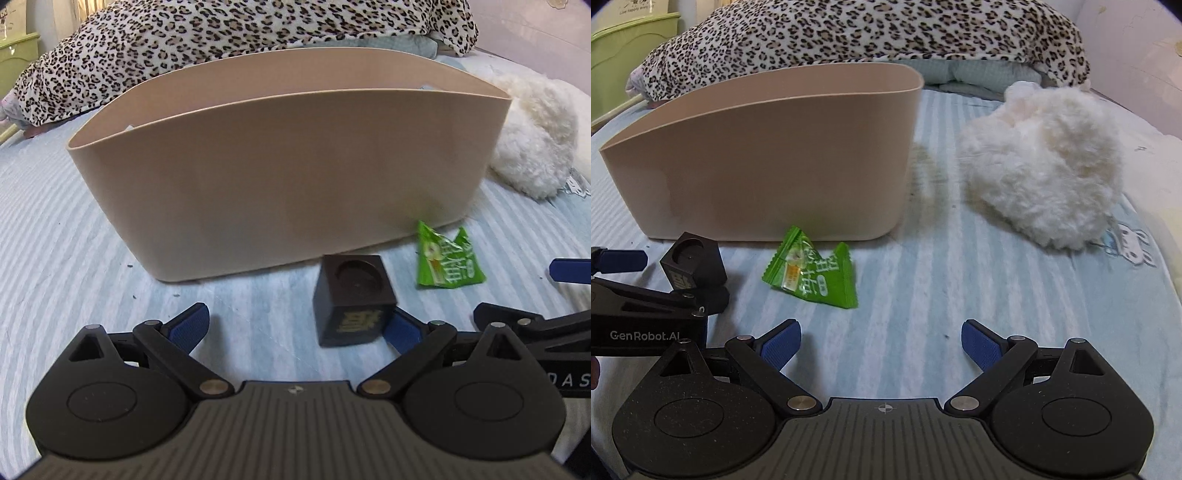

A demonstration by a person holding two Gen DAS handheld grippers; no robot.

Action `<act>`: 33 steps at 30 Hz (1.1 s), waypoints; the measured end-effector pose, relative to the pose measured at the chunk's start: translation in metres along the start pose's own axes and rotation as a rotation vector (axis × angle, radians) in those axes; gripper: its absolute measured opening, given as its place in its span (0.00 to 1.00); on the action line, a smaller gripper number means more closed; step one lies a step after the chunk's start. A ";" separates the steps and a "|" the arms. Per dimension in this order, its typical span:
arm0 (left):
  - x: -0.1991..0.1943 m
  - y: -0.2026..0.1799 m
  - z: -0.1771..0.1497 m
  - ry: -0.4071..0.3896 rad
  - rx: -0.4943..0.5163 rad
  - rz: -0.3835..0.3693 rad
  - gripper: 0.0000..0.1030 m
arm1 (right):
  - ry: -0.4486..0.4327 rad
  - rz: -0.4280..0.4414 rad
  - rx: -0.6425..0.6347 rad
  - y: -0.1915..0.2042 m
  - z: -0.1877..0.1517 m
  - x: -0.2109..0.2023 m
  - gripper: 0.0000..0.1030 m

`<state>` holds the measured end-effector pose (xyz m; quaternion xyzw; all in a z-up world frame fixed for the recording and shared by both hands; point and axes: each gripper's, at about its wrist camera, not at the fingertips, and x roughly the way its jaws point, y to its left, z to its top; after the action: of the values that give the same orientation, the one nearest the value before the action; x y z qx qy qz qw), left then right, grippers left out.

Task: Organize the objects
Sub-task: 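Grasp the black cube box with the left tool while the right tool grasps the green candy packet, then carry both items over the basket and open both tools to release them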

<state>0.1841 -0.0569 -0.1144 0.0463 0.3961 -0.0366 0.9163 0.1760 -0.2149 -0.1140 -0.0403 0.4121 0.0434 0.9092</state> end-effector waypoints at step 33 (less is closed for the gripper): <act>-0.020 0.026 0.002 -0.048 0.019 -0.076 0.33 | -0.136 0.064 0.019 0.021 -0.006 -0.014 0.23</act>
<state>0.1744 -0.0309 -0.0966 0.0391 0.3749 -0.0761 0.9231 0.1600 -0.1958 -0.1080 -0.0155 0.3509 0.0713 0.9336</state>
